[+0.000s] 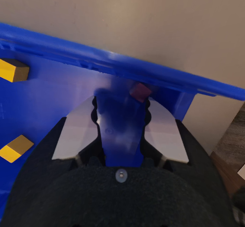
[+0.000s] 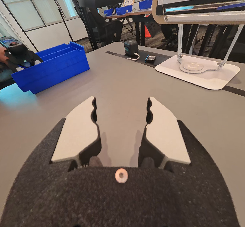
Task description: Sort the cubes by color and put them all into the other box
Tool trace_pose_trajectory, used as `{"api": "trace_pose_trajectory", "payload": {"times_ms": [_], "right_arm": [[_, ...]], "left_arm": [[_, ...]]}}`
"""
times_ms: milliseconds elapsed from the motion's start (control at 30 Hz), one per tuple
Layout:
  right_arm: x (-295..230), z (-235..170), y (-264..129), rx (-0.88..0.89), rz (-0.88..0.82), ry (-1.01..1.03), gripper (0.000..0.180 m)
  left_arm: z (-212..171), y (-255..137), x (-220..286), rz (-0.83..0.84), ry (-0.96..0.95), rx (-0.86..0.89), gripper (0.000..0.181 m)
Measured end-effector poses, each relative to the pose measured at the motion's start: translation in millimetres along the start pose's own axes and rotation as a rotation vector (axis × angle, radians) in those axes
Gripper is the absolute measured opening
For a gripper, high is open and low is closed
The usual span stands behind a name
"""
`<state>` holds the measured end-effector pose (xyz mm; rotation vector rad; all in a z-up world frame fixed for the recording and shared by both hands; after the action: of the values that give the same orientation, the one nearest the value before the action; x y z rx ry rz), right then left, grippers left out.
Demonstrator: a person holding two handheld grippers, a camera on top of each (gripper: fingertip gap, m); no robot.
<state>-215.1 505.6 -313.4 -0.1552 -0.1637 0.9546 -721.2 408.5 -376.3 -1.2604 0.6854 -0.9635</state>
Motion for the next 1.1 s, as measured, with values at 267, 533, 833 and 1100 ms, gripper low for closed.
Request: {"api": "trace_pose_trajectory", "payload": {"times_ms": [267,533,833,1100], "right_arm": [[-1,1,1,0.002,0.006,0.01,0.073],[-4,3,4,0.0,0.02,0.009,0.072],[-8,4,4,-0.007,0.033,0.006,0.072],[-7,4,0,-0.002,0.03,0.016,0.072]], "left_arm": [[5,-19,-23,0.179,-0.062,0.182,0.064],[1,-16,-5,0.081,-0.033,0.153,0.06],[6,0,3,-0.032,0.063,0.128,0.054],[9,10,1,-0.122,0.107,0.139,0.023]]}}
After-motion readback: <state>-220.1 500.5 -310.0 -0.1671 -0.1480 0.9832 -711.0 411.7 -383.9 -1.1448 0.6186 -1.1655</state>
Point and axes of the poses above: each gripper's, where its closed fingertips meet, y out along the fingers, z out of its top, x = y × z across the jaws, the point moved 6 cm from there along -y, back along the fingers, and after that the axes turned 14 degrees about -y, right-handed, at the moved point
